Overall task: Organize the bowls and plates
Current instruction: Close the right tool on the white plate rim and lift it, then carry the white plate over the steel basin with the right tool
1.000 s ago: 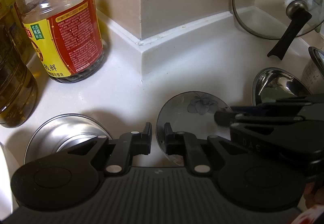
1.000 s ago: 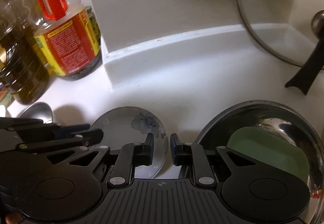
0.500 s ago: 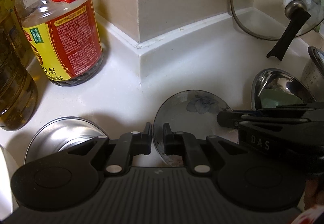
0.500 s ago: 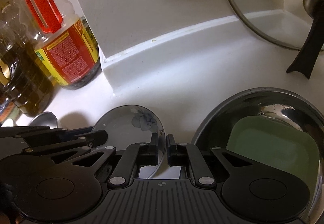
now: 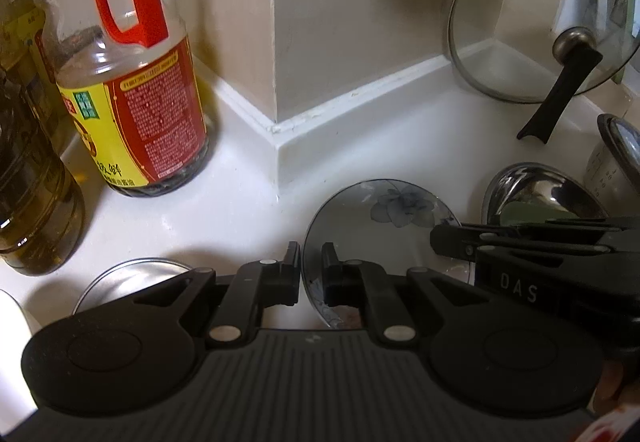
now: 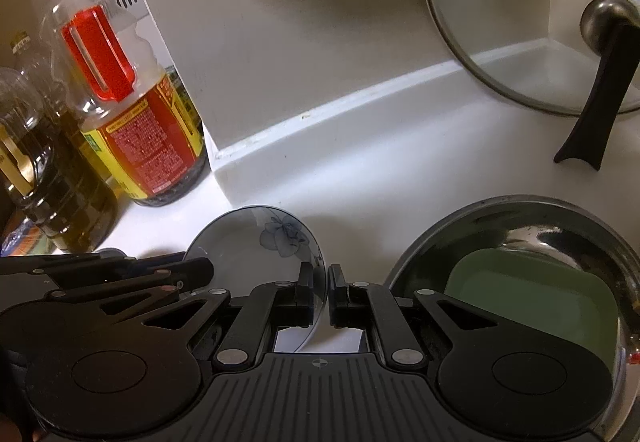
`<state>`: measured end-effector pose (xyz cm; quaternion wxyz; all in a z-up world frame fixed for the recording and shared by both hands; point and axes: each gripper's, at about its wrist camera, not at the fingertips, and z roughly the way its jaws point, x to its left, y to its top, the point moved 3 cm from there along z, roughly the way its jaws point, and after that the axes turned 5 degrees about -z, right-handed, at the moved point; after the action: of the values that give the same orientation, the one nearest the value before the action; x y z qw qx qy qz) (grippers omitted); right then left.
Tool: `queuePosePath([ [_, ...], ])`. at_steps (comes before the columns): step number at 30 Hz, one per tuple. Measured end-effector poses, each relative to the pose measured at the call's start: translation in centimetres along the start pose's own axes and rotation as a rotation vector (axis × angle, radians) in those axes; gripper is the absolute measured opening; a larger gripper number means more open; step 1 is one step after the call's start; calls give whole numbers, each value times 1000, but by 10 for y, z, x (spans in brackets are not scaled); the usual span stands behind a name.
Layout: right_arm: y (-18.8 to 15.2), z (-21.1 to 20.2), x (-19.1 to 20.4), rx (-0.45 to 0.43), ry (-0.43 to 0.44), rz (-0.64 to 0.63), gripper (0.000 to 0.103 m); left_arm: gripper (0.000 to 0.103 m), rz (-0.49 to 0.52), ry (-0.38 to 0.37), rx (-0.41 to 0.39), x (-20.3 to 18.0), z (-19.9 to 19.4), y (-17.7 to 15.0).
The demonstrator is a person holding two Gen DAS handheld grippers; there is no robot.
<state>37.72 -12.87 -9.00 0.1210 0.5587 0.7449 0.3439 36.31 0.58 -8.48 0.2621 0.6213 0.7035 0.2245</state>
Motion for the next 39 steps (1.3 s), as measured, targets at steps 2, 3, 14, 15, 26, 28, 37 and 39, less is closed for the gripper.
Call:
queuePosePath([
  [2, 1, -3, -1, -8, -3, 4, 7, 9, 3, -4, -6, -1, -3, 1],
  [3, 1, -4, -1, -11, -4, 5, 7, 9, 4, -6, -10, -2, -4, 2],
  [14, -3, -32, -12, -57, -27, 36, 7, 9, 39, -41, -42, -23, -22, 4],
  [15, -4, -35, -14, -60, -30, 40, 7, 9, 45, -46, -43, -26, -23, 4],
  [26, -24, -78, -49, -99, -103, 105, 7, 9, 118, -124, -57, -79, -39, -3],
  [28, -28, -86, -56, -104, -119, 116, 7, 9, 132, -138, -56, -90, -41, -5],
  [37, -43, -111, -84, -104, -179, 171, 7, 9, 181, -189, -36, -128, -36, -15],
  [39, -47, -114, -90, -103, -191, 179, 7, 9, 189, -198, -29, -134, -34, -18],
])
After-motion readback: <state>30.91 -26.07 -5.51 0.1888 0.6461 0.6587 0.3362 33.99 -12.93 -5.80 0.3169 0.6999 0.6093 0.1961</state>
